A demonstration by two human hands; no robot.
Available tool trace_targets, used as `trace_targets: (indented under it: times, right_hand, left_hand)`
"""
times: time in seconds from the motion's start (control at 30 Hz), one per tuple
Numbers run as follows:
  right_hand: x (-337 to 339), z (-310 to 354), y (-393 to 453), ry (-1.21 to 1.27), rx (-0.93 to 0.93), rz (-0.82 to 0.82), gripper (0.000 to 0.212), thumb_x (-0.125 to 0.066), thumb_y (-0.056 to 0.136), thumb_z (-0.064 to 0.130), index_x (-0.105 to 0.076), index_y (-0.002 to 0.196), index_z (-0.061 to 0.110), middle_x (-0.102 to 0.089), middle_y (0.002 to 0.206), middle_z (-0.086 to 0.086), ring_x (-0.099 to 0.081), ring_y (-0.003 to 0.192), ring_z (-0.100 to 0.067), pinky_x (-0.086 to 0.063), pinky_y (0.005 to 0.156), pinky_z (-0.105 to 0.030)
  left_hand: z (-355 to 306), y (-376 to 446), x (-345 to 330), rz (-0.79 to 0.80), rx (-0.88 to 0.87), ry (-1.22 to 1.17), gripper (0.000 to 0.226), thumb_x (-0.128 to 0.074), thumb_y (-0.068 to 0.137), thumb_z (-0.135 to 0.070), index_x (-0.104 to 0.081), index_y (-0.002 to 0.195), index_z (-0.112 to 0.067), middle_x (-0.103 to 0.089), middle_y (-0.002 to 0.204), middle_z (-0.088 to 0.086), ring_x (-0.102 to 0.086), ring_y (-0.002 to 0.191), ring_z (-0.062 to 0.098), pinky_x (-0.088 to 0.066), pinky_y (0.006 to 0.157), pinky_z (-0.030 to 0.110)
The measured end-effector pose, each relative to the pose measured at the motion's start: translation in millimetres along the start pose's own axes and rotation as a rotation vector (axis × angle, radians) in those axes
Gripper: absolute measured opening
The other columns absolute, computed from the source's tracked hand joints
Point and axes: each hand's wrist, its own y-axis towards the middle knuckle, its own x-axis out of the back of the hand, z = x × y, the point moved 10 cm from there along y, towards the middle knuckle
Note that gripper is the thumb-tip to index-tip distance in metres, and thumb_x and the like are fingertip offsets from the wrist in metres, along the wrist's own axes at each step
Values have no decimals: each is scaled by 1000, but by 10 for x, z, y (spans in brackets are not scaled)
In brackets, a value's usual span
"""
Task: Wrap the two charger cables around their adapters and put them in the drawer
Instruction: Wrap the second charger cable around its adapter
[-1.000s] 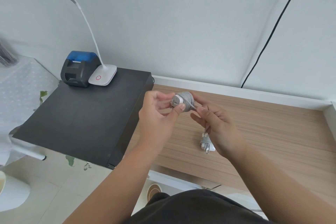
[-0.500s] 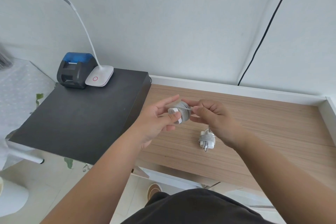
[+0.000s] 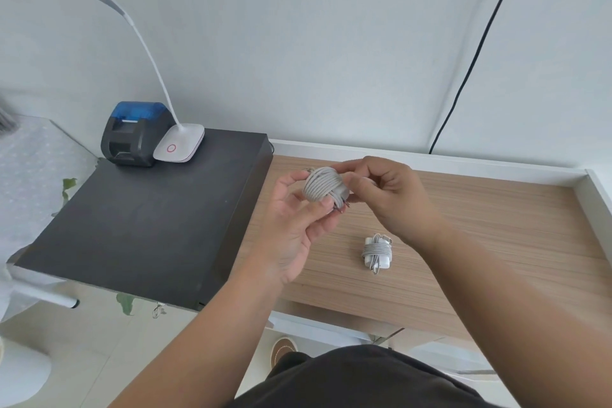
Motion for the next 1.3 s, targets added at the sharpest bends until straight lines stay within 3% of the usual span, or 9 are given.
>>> trace_targets:
  times: [0.13, 0.2, 0.3, 0.43, 0.7, 0.87, 1.03, 1.13, 1.3]
  right_hand:
    - [29, 11, -3, 67, -4, -8, 19, -59, 90, -2, -56, 75, -13, -74, 102, -3, -70, 92, -23, -55, 71, -30]
    - [37, -11, -14, 51, 10, 1, 19, -60, 89, -1, -56, 73, -11, -74, 102, -4, -70, 92, -26, -56, 73, -34]
    - [45, -28, -26, -31, 45, 15, 20, -64, 88, 3, -58, 71, -5, -74, 102, -4, -70, 96, -23, -56, 82, -47]
    - [-29, -19, -46, -72, 75, 91, 20, -65, 87, 3, -58, 70, -6, -74, 96, -5, -70, 91, -25, -56, 80, -48]
    - [-39, -58, 34, -93, 44, 179, 25, -69, 83, 28, -66, 79, 4, -70, 82, -11, -65, 73, -29, -54, 66, -40]
    - [69, -58, 48, -103, 51, 94, 27, -70, 81, 35, -66, 77, 9, -70, 78, -11, -65, 74, -35, -55, 67, -52]
    - [112, -73, 53, -161, 49, 58, 33, -68, 81, 38, -62, 69, 8, -61, 65, -12, -55, 60, -27, -48, 57, -51]
    - [122, -135, 57, -121, -13, 94, 34, -72, 79, 37, -61, 68, 6, -61, 66, -18, -55, 59, -34, -49, 58, -52]
    - [147, -231, 0, 137, -221, 210, 31, -76, 72, 17, -59, 69, -8, -65, 59, -9, -59, 51, -13, -46, 49, -18]
  left_hand:
    - [32, 47, 8, 29, 44, 0, 52, -81, 63, -43, -48, 98, -22, -65, 114, 13, -70, 92, 32, -59, 64, 26]
    - [60, 66, 72, -6, 129, 79, 45, -71, 70, -40, -48, 103, -20, -67, 113, 13, -70, 92, 31, -59, 63, 27]
    - [135, 67, 153, 46, 298, 241, 58, -70, 75, -31, -49, 128, -20, -71, 112, 11, -72, 93, 29, -59, 64, 28]
    - [120, 70, 198, 161, 354, 383, 53, -69, 80, -20, -58, 131, -15, -67, 113, 10, -67, 87, 15, -55, 61, 21]
    - [7, 94, 157, 154, 220, 545, 57, -79, 67, -16, -64, 122, -15, -66, 119, 14, -67, 95, 18, -56, 71, 28]
    - [22, 97, 105, 71, 118, 526, 55, -80, 66, -18, -64, 118, -16, -66, 116, 9, -68, 86, 13, -58, 69, 30]
    - [122, 89, 86, 40, 97, 481, 55, -79, 67, -20, -63, 119, -17, -66, 117, 9, -69, 86, 13, -58, 68, 30]
    - [195, 81, 62, 45, 86, 457, 56, -79, 66, -19, -63, 120, -13, -67, 115, 11, -68, 87, 14, -58, 68, 28]
    - [220, 58, -49, 190, 34, 471, 58, -81, 71, -11, -61, 125, -9, -66, 114, 11, -63, 95, 16, -55, 76, 28]
